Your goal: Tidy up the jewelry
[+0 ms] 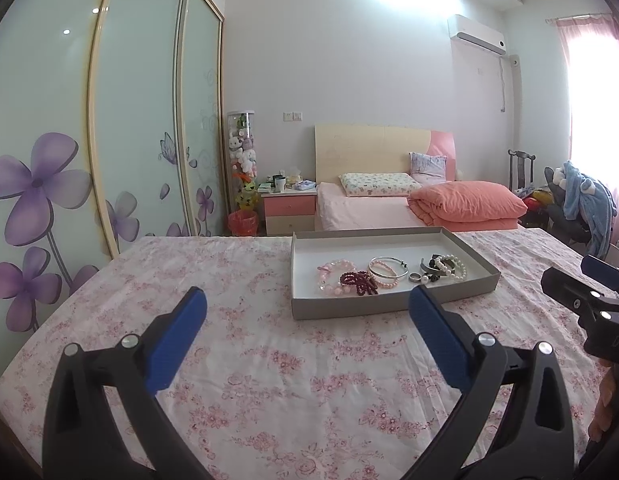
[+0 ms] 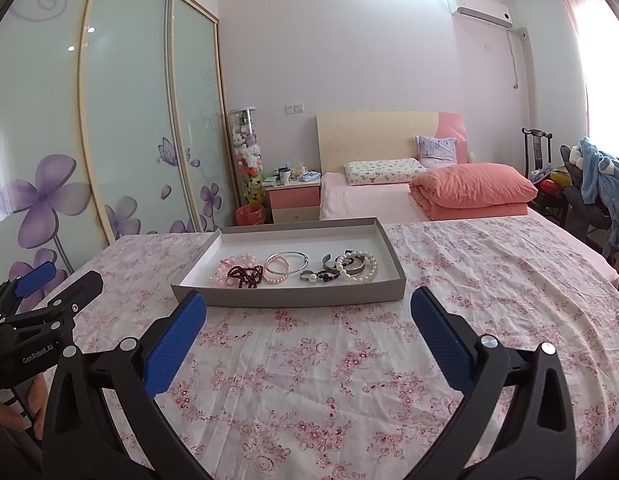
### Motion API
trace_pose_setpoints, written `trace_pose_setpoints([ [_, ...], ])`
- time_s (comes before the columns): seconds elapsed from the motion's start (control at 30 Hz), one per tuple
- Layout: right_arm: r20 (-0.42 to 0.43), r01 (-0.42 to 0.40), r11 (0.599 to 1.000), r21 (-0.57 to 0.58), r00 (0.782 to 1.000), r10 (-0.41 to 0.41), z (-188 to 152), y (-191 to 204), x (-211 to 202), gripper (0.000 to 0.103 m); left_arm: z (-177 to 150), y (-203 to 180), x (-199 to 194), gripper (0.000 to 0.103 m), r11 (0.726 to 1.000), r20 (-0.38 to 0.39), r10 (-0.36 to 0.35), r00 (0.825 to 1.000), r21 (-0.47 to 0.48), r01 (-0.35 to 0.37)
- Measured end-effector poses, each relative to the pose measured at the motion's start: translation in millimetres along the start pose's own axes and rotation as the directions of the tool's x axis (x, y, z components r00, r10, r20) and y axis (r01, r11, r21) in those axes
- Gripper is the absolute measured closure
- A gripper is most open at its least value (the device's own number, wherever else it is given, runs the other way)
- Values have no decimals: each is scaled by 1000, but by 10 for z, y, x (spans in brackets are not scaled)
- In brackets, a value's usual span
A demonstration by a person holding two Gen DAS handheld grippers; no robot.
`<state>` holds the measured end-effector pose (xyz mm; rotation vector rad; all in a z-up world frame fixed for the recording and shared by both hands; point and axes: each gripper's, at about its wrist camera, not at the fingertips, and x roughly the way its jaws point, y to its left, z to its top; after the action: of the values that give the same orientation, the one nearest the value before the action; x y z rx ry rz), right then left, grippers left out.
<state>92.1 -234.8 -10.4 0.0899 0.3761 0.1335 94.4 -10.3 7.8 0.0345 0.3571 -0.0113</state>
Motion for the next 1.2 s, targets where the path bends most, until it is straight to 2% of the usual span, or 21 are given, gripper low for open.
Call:
trace_pose_setpoints([
  [1.2,-2,-3,1000,2,1000,3,22,23,33,2,-22,-23,40,4,1000,-14,6,1000,5,-6],
])
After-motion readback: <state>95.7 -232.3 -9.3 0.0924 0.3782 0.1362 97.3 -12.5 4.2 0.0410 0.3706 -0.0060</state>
